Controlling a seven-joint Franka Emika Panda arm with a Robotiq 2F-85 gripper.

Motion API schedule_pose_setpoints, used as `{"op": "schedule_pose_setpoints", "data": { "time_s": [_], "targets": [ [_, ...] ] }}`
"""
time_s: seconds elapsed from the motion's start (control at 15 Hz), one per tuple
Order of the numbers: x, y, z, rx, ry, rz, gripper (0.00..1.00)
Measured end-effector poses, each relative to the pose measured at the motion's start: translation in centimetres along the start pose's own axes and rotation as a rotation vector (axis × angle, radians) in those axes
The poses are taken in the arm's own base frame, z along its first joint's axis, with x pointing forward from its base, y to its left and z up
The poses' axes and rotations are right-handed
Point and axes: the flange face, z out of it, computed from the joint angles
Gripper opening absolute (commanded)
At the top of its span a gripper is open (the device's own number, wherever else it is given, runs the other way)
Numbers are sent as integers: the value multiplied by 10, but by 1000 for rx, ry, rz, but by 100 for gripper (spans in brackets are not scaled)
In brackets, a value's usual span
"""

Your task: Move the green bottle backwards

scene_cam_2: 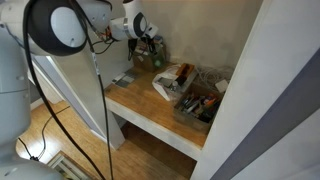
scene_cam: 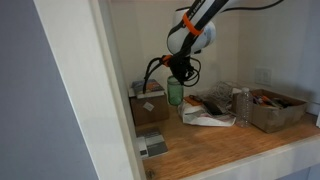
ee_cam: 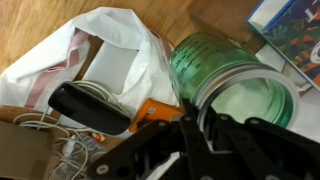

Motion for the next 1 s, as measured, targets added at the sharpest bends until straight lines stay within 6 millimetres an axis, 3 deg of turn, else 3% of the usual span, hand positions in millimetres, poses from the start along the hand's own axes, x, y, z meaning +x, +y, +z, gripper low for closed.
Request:
{"op": "schedule_pose_setpoints", "data": {
  "time_s": [0.47,1.0],
  "targets": [
    [4,-7,51,53,33,-7,9],
    [8,-4,90,25,16,-42,9]
  ]
}}
